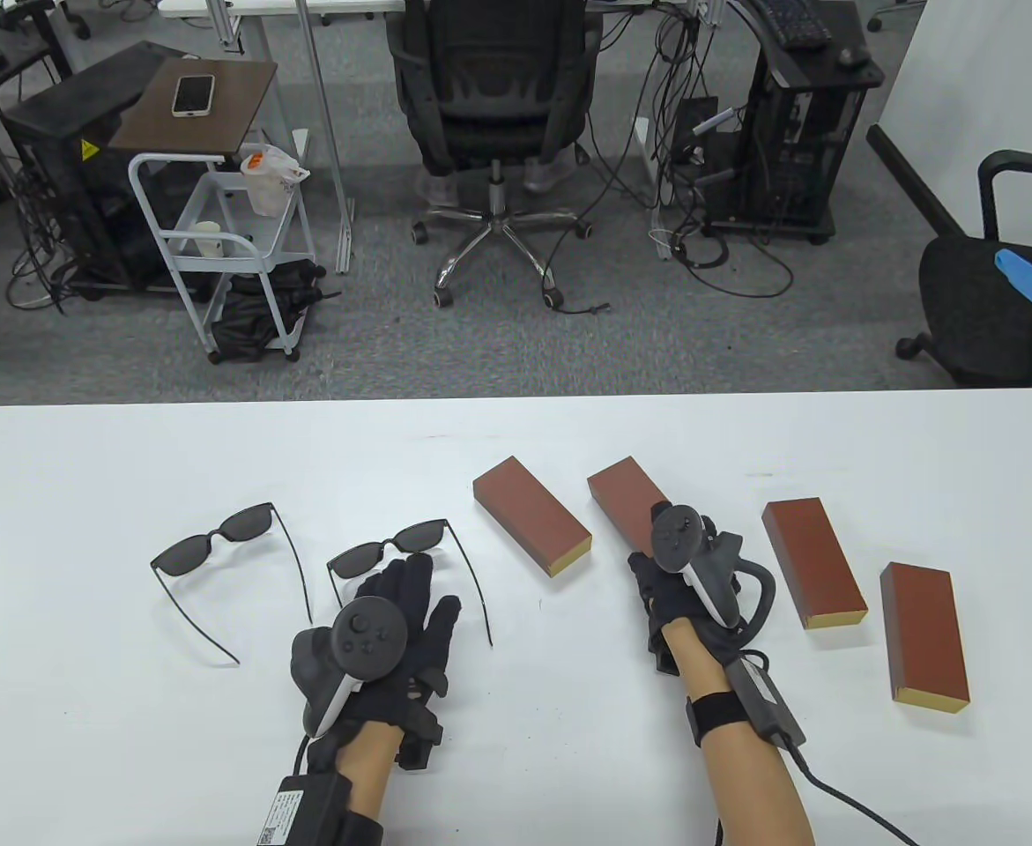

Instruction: Slide to open storage boxes and store sunglasses

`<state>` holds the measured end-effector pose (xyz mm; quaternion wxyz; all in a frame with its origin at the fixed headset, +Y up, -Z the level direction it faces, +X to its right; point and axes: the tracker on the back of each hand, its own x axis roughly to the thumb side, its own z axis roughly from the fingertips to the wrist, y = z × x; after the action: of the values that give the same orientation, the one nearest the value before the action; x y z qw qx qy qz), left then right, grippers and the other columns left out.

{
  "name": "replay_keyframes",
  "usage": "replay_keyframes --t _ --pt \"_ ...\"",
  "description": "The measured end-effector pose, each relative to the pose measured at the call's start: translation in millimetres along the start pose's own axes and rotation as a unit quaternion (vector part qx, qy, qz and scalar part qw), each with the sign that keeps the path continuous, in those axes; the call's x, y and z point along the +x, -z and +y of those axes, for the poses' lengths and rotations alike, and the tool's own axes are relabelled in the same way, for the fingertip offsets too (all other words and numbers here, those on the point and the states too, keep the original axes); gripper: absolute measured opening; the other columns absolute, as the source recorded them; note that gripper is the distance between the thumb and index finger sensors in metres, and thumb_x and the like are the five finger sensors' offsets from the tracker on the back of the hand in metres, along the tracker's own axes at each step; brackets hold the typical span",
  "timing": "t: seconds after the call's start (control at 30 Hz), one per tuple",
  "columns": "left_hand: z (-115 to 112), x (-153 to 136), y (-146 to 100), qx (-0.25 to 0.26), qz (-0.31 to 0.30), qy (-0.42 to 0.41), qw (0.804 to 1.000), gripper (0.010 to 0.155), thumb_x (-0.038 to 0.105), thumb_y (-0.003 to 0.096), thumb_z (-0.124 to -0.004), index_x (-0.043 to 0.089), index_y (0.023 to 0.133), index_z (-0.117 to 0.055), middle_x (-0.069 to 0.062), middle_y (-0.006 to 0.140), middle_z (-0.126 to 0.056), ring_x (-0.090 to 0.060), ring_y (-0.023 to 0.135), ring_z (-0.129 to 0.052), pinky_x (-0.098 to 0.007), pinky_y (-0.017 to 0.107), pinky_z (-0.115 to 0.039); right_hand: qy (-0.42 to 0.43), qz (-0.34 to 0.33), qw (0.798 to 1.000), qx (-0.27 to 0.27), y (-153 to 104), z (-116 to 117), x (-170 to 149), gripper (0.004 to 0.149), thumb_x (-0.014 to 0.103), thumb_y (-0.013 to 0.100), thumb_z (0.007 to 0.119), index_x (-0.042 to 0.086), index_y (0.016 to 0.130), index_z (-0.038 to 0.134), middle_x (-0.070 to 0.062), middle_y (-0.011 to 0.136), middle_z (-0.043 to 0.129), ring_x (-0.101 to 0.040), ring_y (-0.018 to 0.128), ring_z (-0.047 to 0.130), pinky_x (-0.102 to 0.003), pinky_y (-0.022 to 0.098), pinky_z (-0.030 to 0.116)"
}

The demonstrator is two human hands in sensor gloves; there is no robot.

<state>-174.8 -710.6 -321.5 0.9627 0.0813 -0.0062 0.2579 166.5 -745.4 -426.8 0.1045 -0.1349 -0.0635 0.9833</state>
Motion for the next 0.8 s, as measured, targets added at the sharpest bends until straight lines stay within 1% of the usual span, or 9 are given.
replay_keyframes --t 0.07,0.13,0.3,0.37,0.47,0.53,0.6,0.7,0.8 --pt "0 0 0 -0.001 0.001 0.005 1.0 0.068 0.059 0.0454 -0.07 0.027 0.106 -0.066 -0.007 0.109 -0.072 -0.039 0.099 -0.071 -0.061 0.068 -0.062 -0.071 -0.006 0.997 0.009 1 3 6 0.067 0.051 0.028 0.092 0.037 0.087 0.065 -0.025 0.092 0.065 -0.047 0.075 0.079 -0.054 0.055 0.075" --pt "0 0 0 0.0 0.0 0.006 1.0 0.068 0.059 0.0454 -0.07 0.027 0.105 -0.066 -0.007 0.108 -0.072 -0.039 0.098 -0.071 -0.061 0.068 -0.062 -0.127 -0.031 0.991 -0.002 2 4 11 0.068 0.054 0.027 0.091 0.038 0.087 0.063 -0.024 0.091 0.069 -0.045 0.073 0.082 -0.052 0.053 0.078" --pt "1 -1 0 0.0 0.002 0.005 1.0 0.068 0.059 0.0455 -0.07 0.027 0.105 -0.066 -0.007 0.108 -0.072 -0.039 0.098 -0.072 -0.061 0.068 -0.062 -0.109 -0.009 0.993 0.052 5 14 8 0.07 0.056 0.028 0.089 0.034 0.088 0.062 -0.027 0.088 0.075 -0.047 0.068 0.087 -0.053 0.049 0.08" --pt "1 -1 -1 0.002 -0.001 0.005 1.0 0.067 0.059 0.0454 -0.07 0.027 0.105 -0.067 -0.007 0.108 -0.073 -0.039 0.098 -0.072 -0.061 0.068 -0.063 -0.109 -0.011 0.993 0.042 5 15 6 0.069 0.057 0.027 0.089 0.034 0.087 0.063 -0.026 0.086 0.077 -0.046 0.066 0.09 -0.052 0.048 0.082" --pt "0 -1 0 0.001 -0.002 0.003 1.0 0.067 0.059 0.0455 -0.07 0.028 0.105 -0.067 -0.007 0.108 -0.073 -0.039 0.097 -0.073 -0.061 0.068 -0.063 -0.112 -0.01 0.993 0.048 5 15 6 0.07 0.056 0.027 0.089 0.034 0.088 0.062 -0.026 0.088 0.075 -0.047 0.069 0.088 -0.053 0.05 0.081" --pt "1 -1 -1 0.003 -0.002 0.006 1.0 0.067 0.059 0.0455 -0.07 0.028 0.105 -0.067 -0.007 0.107 -0.073 -0.039 0.097 -0.073 -0.061 0.067 -0.063 -0.119 -0.011 0.99 0.069 3 13 5 0.074 0.055 0.028 0.088 0.032 0.092 0.057 -0.024 0.094 0.067 -0.047 0.076 0.08 -0.053 0.055 0.075" --pt "1 -1 -1 0.004 -0.003 0.006 1.0 0.067 0.059 0.0456 -0.07 0.028 0.105 -0.067 -0.007 0.107 -0.073 -0.039 0.097 -0.073 -0.061 0.067 -0.063 -0.119 -0.022 0.989 0.08 -1 7 4 0.08 0.057 0.028 0.087 0.031 0.094 0.051 -0.02 0.099 0.059 -0.045 0.08 0.075 -0.053 0.058 0.072" --pt "0 -1 0 0.004 -0.004 0.006 1.0 0.067 0.059 0.0455 -0.07 0.028 0.105 -0.066 -0.006 0.108 -0.072 -0.039 0.098 -0.072 -0.061 0.067 -0.063 -0.106 -0.036 0.992 0.066 -11 -6 1 0.079 0.058 0.028 0.086 0.03 0.094 0.053 -0.018 0.1 0.059 -0.045 0.082 0.074 -0.053 0.059 0.071" --pt "-2 0 -1 0.0 -0.006 0.019 1.0 0.067 0.059 0.0456 -0.07 0.028 0.105 -0.066 -0.006 0.108 -0.072 -0.039 0.098 -0.072 -0.061 0.067 -0.063 -0.098 -0.065 0.992 0.046 -26 -21 -4 0.074 0.058 0.029 0.083 0.029 0.092 0.058 -0.017 0.098 0.063 -0.044 0.082 0.075 -0.053 0.059 0.071"
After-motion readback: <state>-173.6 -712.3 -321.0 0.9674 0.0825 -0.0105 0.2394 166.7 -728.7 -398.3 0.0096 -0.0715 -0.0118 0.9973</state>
